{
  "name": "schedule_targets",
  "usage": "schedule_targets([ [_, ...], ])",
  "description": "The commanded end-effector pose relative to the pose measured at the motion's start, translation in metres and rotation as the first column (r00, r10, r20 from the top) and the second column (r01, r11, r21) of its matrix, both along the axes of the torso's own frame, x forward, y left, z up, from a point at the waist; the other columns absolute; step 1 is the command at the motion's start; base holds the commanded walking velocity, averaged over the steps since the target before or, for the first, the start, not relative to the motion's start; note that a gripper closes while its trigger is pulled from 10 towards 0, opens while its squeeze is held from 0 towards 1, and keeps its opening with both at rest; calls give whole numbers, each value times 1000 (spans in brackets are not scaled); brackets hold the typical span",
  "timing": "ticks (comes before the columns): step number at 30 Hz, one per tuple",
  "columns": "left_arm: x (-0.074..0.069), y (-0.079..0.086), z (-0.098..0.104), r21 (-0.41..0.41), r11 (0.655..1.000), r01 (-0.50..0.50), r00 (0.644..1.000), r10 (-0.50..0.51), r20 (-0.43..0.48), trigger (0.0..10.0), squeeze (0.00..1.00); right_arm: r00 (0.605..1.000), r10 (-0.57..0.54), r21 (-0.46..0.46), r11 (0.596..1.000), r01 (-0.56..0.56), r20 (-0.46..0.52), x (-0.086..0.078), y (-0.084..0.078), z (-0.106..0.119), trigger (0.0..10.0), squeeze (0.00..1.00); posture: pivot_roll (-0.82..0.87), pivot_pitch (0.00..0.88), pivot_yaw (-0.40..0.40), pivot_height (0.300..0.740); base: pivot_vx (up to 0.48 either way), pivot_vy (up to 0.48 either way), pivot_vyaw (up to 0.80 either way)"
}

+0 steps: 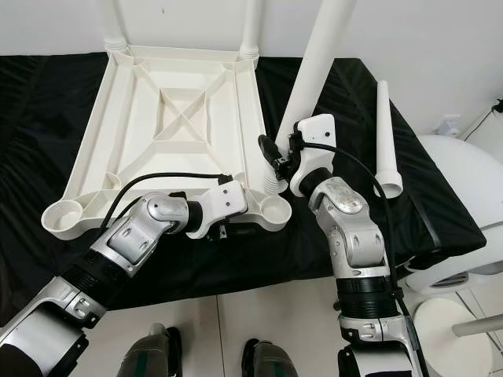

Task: Building children table

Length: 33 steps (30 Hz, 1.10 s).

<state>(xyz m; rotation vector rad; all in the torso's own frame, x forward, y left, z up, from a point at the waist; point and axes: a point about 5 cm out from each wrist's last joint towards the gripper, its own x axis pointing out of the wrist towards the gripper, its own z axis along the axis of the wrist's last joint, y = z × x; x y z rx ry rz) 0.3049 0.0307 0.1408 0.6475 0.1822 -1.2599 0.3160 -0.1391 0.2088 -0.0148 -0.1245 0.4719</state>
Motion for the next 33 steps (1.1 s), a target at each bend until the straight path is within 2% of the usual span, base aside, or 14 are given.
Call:
schedule_targets([
  [1,7,4,11,10,1000,-20,998,19,63,10000,0,1000,8,10,1000,-8,4,-3,-2,2,10000,0,23,91,-49,740,0,0,0],
  [17,13,5,13,16,998,-62,995,60,73,10000,0,995,95,18,995,-95,2,-14,2,3,10000,0,14,91,-44,740,0,0,0],
  [23,15,6,14,26,997,-76,993,73,89,10000,0,994,105,17,994,-105,-8,-17,1,3,10000,0,12,91,-44,740,0,0,0],
  [33,17,7,15,39,996,-80,992,76,104,10000,0,997,67,-12,998,-67,-33,-17,-12,2,10000,0,6,90,-42,740,0,0,0],
])
